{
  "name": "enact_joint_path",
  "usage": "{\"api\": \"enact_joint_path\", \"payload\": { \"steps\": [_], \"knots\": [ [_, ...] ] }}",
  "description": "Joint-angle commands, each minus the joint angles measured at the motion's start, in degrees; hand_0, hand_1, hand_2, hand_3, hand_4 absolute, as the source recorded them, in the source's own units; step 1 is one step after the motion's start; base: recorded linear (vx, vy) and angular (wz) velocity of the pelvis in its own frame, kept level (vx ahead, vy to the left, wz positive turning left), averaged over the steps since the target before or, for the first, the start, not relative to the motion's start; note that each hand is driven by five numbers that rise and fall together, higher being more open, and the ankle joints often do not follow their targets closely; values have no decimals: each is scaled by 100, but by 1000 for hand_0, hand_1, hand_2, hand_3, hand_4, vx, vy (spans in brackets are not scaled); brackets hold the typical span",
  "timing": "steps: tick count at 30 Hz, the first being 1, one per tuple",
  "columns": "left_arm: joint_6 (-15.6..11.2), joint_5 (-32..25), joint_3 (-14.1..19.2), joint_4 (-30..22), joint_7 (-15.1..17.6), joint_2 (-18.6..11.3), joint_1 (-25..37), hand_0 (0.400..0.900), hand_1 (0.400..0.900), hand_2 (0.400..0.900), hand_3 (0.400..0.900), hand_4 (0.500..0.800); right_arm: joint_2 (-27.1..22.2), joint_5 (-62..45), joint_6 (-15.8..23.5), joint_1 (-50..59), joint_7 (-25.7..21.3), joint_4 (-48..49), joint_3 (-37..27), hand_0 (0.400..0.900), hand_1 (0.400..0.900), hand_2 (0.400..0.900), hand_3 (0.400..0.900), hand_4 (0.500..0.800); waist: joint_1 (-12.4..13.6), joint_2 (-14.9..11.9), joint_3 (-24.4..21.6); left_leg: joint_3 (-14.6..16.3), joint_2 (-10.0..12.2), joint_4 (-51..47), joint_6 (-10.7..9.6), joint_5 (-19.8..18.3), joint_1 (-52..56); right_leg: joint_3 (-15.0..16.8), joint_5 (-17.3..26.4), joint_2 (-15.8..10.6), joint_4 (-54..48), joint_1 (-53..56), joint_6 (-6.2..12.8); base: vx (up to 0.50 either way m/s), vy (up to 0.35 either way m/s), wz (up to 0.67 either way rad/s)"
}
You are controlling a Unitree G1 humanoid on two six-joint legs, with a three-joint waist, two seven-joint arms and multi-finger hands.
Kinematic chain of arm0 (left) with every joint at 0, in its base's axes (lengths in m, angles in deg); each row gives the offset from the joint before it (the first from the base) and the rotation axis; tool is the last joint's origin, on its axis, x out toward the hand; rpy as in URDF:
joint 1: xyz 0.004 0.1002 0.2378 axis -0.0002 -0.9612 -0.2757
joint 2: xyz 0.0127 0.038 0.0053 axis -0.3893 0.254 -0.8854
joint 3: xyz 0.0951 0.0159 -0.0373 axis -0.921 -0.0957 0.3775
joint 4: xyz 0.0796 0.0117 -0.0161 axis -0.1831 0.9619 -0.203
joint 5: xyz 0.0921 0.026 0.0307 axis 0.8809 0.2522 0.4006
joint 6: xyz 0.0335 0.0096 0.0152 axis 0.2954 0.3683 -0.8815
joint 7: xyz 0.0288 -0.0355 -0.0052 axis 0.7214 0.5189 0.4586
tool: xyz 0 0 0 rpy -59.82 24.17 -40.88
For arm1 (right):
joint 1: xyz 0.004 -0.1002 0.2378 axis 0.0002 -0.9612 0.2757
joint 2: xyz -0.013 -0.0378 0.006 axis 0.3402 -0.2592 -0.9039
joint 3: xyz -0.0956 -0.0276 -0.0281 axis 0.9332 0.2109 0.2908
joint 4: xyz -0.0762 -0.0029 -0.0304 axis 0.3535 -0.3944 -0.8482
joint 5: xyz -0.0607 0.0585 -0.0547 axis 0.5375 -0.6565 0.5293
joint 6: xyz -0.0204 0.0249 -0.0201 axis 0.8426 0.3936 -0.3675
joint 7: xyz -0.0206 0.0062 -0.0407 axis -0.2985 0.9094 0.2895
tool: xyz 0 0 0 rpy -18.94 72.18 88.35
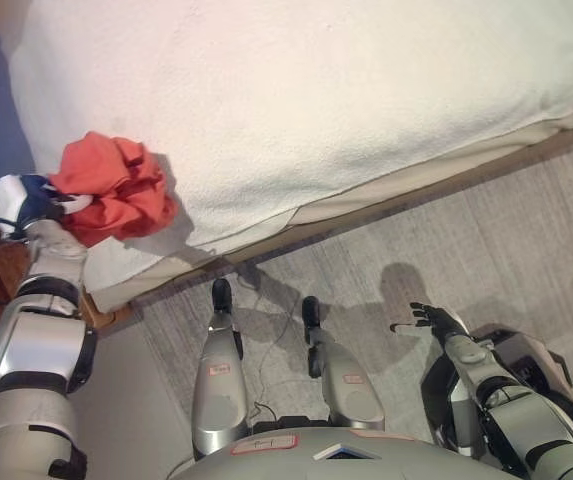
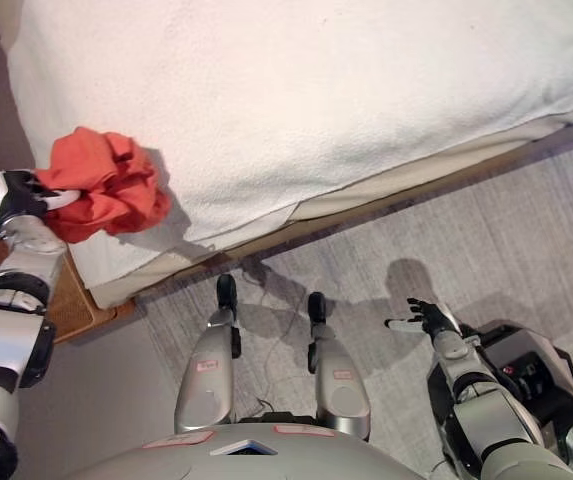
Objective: Put the clothes on the bed into the basket.
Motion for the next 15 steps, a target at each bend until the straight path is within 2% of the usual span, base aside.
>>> {"api": "enact_joint_path", "payload": {
  "steps": [1,3,6,7,9,13,14,15],
  "knots": [
    [-156,306,294,55,181,-1278,40,400,400,400,400,500,-423,70,-40,-207,-13,-280,-246,900,900,900,900,800,193,-303,-96,-711,195,234,-258,249,-647,-148,231,-486,-101,387,319,-17,-68,29],
    [-157,247,342,212,104,-1578,139,400,400,400,400,500,-433,92,-47,-195,48,-259,-221,900,900,900,900,800,216,-361,-97,-761,188,215,-277,282,-679,-219,248,-499,-171,463,323,-5,-32,22],
    [-125,237,268,550,3,-2242,432,400,400,400,400,500,-391,122,-58,-158,164,-134,-57,900,900,900,900,800,252,-519,-140,-810,208,173,-296,294,-710,-291,290,-508,-260,529,333,22,9,9],
    [-128,233,236,564,-2,-2252,466,400,400,400,400,500,-379,121,-60,-156,164,-134,-62,900,900,900,900,800,252,-532,-138,-812,204,173,-296,295,-712,-294,291,-511,-264,531,334,17,18,5],
    [-86,228,189,691,-57,-2509,623,400,400,400,400,500,-361,96,-60,-123,200,-74,36,900,900,900,900,800,274,-620,-162,-823,196,122,-296,300,-747,-345,321,-534,-306,556,357,19,12,11],
    [-91,127,77,764,-94,-2499,810,400,400,400,400,500,-284,47,-85,-129,228,-48,73,900,900,900,900,800,269,-704,-179,-819,147,115,-291,290,-808,-399,358,-596,-327,576,383,33,28,14],
    [-98,94,72,758,-91,-2455,860,547,547,547,547,588,-248,29,-104,-121,240,-51,95,900,900,900,900,800,272,-725,-173,-816,127,128,-287,284,-833,-417,370,-614,-325,576,391,9,18,4],
    [-103,64,27,763,-71,-2421,917,900,900,900,900,800,-215,12,-105,-93,229,-69,120,900,900,900,900,800,281,-742,-166,-816,108,138,-276,265,-848,-426,387,-628,-316,569,399,0,0,0]
  ]
}}
